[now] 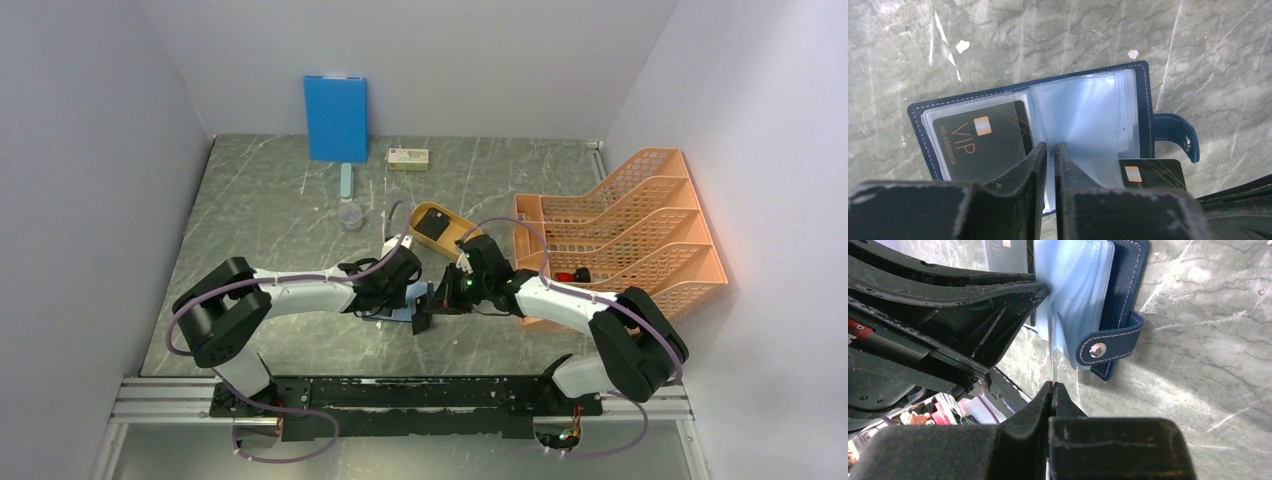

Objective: Put the credit cards into the card holder
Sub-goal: Turn over the card slot in the card holder.

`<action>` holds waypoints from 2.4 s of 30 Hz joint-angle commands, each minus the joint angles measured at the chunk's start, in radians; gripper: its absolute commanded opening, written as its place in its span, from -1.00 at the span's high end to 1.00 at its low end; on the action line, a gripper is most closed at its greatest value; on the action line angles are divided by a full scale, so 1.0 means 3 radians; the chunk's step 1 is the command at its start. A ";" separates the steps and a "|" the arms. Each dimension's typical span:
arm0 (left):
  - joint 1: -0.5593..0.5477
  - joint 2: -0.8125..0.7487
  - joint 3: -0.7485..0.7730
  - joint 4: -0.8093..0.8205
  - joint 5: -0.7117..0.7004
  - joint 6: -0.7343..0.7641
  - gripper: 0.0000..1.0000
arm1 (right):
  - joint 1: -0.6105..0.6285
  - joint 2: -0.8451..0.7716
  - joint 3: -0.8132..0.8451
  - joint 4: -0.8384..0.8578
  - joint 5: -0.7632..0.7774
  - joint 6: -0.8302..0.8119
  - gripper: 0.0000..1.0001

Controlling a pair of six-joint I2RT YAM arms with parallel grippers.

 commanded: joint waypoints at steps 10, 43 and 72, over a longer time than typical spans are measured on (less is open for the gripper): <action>-0.0011 -0.0420 0.0103 -0.0287 0.0071 0.0027 0.23 | 0.0002 0.0099 0.0124 0.0260 -0.0132 0.0003 1.00; 0.0358 -0.0487 -0.0256 -0.0004 -0.0003 -0.0187 0.63 | 0.0276 0.0052 0.0278 -0.0010 0.0188 0.0031 1.00; 0.0394 -0.0374 -0.0532 -0.0098 -0.0123 -0.0329 0.77 | 0.0118 0.0738 0.0297 0.0838 0.0027 0.0341 1.00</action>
